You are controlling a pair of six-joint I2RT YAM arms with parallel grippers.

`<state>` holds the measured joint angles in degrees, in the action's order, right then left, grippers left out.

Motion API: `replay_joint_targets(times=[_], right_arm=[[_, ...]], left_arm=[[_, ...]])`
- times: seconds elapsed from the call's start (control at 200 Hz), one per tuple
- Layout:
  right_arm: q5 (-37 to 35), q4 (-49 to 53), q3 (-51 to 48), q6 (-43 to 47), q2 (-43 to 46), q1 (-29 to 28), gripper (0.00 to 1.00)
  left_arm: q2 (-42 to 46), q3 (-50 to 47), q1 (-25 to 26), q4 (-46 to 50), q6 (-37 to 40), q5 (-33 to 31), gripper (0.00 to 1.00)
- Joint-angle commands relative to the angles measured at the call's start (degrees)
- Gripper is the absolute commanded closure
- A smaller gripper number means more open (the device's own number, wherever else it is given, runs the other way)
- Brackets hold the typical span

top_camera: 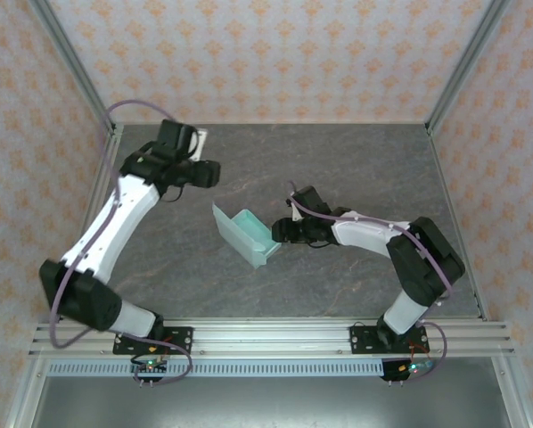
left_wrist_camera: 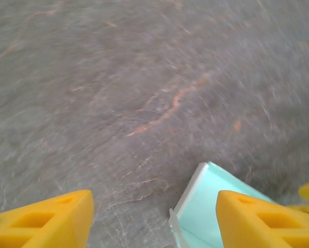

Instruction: Fold the paper box

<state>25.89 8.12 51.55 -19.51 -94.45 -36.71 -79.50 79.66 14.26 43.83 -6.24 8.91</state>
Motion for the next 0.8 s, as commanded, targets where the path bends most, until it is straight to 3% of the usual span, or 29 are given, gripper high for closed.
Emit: replay_joint_targets(times=[0.0, 0.16, 0.3, 0.46, 0.791], right_arm=[[1.1, -0.1, 2.8, -0.5, 0.0, -0.3, 0.44], [-0.1, 3.3, 5.7, 0.8, -1.7, -0.1, 0.44], [0.9, 3.4, 7.3, 0.4, -3.3, 0.7, 0.45], [2.8, 5.1, 9.7, 0.2, -5.7, 1.3, 0.49], [-4.8, 15.0, 12.0, 4.0, -5.7, 2.9, 0.56]], left_arm=[[6.8, -12.0, -2.8, -7.9, -12.8, -2.4, 0.39], [15.5, -30.4, -6.7, -13.9, -21.0, 0.7, 0.51], [15.6, -41.3, -6.5, -19.1, -24.0, 5.7, 0.62], [12.2, -45.6, -1.0, -25.8, -28.1, 8.5, 0.70], [1.3, -48.8, 3.6, -40.5, -32.5, 11.7, 0.77]])
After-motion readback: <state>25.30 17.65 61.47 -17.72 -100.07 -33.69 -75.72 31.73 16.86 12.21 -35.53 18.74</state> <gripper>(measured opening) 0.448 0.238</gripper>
